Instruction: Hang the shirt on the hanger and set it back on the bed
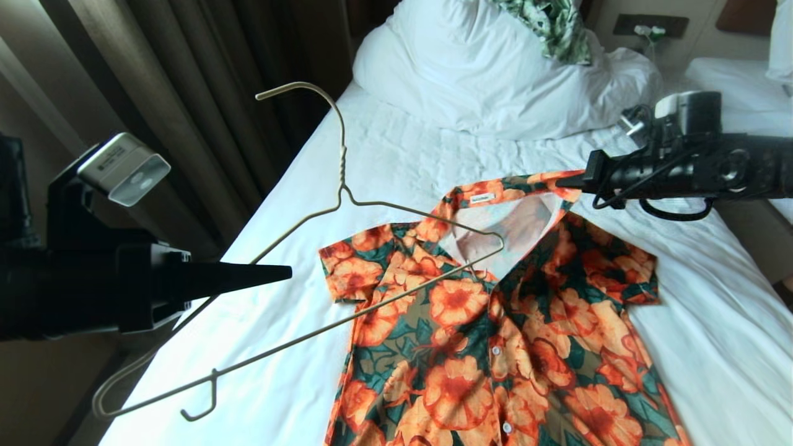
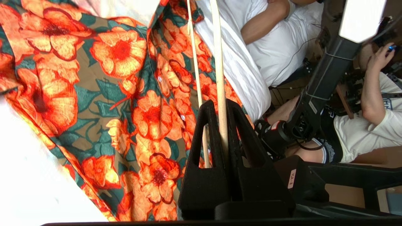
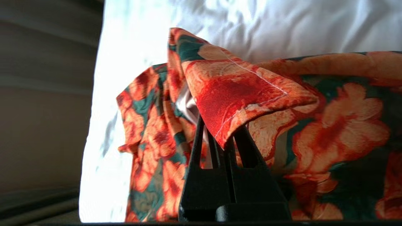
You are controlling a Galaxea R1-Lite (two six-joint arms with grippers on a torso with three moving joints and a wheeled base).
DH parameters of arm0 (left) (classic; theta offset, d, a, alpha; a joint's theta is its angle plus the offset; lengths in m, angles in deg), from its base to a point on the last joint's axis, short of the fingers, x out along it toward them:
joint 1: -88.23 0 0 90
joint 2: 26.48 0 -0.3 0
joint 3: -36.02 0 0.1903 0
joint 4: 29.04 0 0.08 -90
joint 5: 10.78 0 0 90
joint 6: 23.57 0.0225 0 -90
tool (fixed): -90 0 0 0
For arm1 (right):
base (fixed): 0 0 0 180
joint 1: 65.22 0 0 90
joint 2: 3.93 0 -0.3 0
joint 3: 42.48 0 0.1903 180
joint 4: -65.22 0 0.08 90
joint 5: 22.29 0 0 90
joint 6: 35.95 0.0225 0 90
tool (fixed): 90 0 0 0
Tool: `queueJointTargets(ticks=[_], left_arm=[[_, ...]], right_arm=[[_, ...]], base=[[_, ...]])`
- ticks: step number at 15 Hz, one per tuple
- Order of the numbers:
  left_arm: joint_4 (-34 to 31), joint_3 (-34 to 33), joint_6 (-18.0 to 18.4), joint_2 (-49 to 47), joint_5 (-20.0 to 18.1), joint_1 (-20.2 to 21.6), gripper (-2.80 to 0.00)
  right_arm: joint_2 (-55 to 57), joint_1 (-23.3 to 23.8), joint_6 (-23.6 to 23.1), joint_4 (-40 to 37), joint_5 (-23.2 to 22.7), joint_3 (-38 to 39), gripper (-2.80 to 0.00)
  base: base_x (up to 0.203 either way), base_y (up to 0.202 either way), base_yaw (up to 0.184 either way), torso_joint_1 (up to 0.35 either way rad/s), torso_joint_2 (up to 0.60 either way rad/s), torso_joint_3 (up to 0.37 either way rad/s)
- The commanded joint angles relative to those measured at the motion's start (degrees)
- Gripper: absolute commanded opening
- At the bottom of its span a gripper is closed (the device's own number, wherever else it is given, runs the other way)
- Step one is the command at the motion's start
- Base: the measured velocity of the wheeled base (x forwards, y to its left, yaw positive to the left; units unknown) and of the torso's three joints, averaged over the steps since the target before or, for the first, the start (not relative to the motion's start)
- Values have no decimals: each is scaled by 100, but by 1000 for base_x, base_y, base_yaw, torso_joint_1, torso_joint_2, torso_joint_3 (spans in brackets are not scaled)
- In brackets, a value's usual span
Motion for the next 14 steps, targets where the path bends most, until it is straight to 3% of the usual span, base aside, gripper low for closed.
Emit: queueJointTargets(ticks=[1, 7, 14], left_arm=[[27, 86, -9, -164, -24, -77, -280], [494, 184, -18, -682, -1, -511, -280], [726, 157, -1, -663, 126, -396, -280]], right_arm=[[-687, -76, 12, -10, -97, 296, -280], [-1797, -715, 13, -4, -320, 1169, -280], [-2380, -1137, -7, -24, -438, 1510, -280]], base=[[0, 0, 0, 0, 0, 0], [0, 0, 0, 0, 0, 0], [0, 0, 0, 0, 0, 0]])
